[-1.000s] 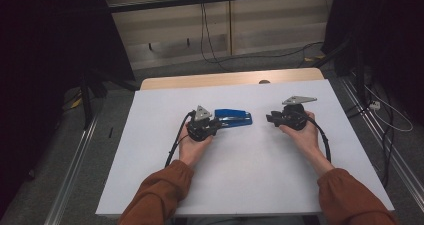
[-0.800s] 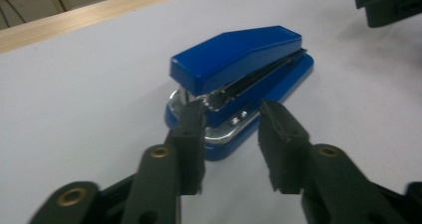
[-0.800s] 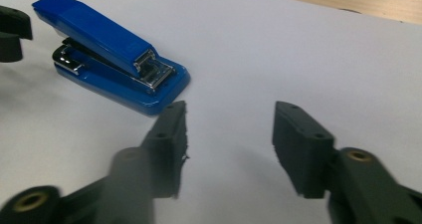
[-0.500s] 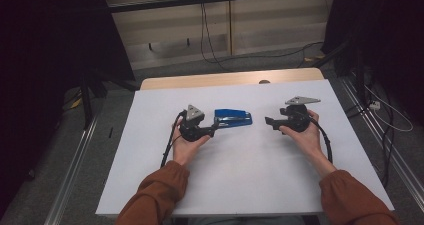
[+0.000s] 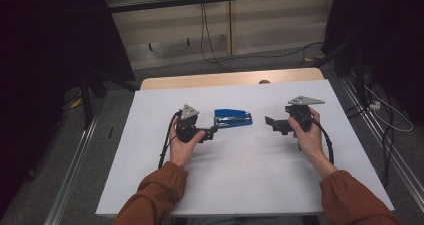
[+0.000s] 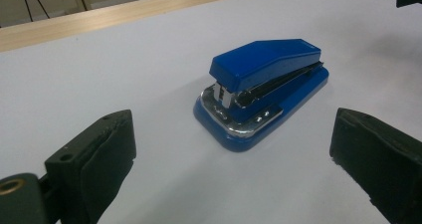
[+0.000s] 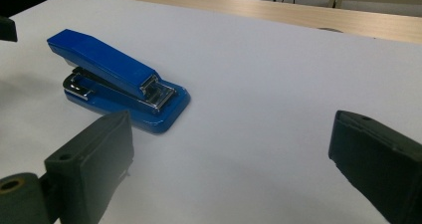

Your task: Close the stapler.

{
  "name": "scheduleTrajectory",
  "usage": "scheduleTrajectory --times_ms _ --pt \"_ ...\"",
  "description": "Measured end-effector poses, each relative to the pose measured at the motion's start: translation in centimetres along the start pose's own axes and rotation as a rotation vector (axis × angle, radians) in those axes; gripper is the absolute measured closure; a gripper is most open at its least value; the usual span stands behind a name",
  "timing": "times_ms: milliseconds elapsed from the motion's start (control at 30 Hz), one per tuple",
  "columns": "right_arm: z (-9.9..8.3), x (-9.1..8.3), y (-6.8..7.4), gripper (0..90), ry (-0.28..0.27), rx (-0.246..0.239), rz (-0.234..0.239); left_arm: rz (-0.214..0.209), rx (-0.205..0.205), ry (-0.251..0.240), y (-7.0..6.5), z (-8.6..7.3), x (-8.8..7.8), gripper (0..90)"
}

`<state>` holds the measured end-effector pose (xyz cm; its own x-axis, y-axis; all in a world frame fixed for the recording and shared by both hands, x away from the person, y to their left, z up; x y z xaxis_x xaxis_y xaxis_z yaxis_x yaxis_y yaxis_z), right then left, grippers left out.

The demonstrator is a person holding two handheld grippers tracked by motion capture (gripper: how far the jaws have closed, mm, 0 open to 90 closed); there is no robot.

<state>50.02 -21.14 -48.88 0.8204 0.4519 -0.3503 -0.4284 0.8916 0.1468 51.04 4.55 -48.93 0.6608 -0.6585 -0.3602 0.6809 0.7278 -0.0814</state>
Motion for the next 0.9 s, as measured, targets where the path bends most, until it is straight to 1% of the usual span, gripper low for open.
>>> scheduleTrajectory --times_ms 33,100,200,267,367,400,467,500,533,567,600,633,667,700,733,767,800,900 --pt "0.0 -0.1 0.0 4.1 0.0 0.003 -0.003 -0.007 0.008 -0.003 0.0 0.0 -0.1 4.4" --pt "0.0 -0.4 0.1 4.2 -0.003 -0.004 -0.009 -0.011 0.0 -0.013 0.1 0.1 -0.4 4.4" --pt "-0.1 -0.8 0.1 4.4 -0.011 -0.011 -0.022 0.005 0.016 -0.027 0.2 0.3 -0.9 4.4" --pt "-0.1 -1.0 0.1 4.5 -0.012 -0.022 -0.029 0.006 0.028 -0.035 0.2 0.3 -1.3 4.5" --pt "0.1 -1.4 0.3 5.1 -0.024 -0.024 -0.033 0.005 0.026 -0.035 0.0 0.1 -1.8 4.6" --pt "0.2 -1.5 0.3 5.1 -0.029 -0.026 -0.037 0.003 0.019 -0.038 -0.1 0.1 -1.9 4.7" --pt "0.4 -1.7 0.2 5.1 -0.038 -0.029 -0.043 0.014 0.019 -0.04 -0.1 0.1 -2.2 5.0" --pt "0.3 -1.9 0.2 5.1 -0.038 -0.028 -0.043 0.014 0.019 -0.04 -0.1 0.1 -2.3 5.0" --pt "0.3 -2.0 0.2 5.1 -0.041 -0.024 -0.043 0.003 0.017 -0.048 -0.3 0.2 -2.5 5.0" --pt "0.3 -2.1 0.1 5.3 -0.042 -0.033 -0.048 0.003 0.024 -0.048 -0.3 0.3 -2.7 5.2" --pt "0.4 -2.2 0.2 5.7 -0.052 -0.033 -0.053 0.018 0.021 -0.047 -0.3 0.4 -2.9 5.7" --pt "0.5 -2.4 0.3 5.6 -0.063 -0.031 -0.051 0.019 0.011 -0.054 -0.4 0.5 -3.1 5.7" --pt "0.6 -2.5 0.4 5.5 -0.068 -0.031 -0.05 0.004 -0.003 -0.062 -0.7 0.6 -3.4 5.7" --pt "0.7 -2.6 0.5 5.5 -0.068 -0.035 -0.05 0.001 -0.003 -0.064 -0.9 0.6 -3.6 5.7" --pt "0.7 -2.7 0.5 5.5 -0.069 -0.036 -0.048 0.013 0.011 -0.066 -0.9 0.5 -3.8 5.6" --pt "0.7 -2.8 0.6 5.4 -0.069 -0.033 -0.049 0.016 0.025 -0.066 -0.9 0.4 -4.0 5.4" --pt "0.6 -2.9 0.7 5.4 -0.067 -0.035 -0.051 0.008 0.029 -0.069 -1.1 0.2 -4.2 5.4" --pt "0.2 -3.4 0.8 5.4 -0.062 -0.041 -0.054 0.02 0.033 -0.077 -0.8 -0.1 -4.6 5.4"
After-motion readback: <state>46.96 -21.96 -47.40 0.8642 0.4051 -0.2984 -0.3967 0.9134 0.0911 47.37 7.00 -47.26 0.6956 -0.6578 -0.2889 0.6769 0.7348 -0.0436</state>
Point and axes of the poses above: each handheld gripper's, and its own axes: x roughly forward along the jaws, z roughly out of its top, y roughly to its left, the point moved 10 cm from there along x, roughly forward along the jaws, and after that the axes turned 9 degrees about -y, right-handed, at the moved point
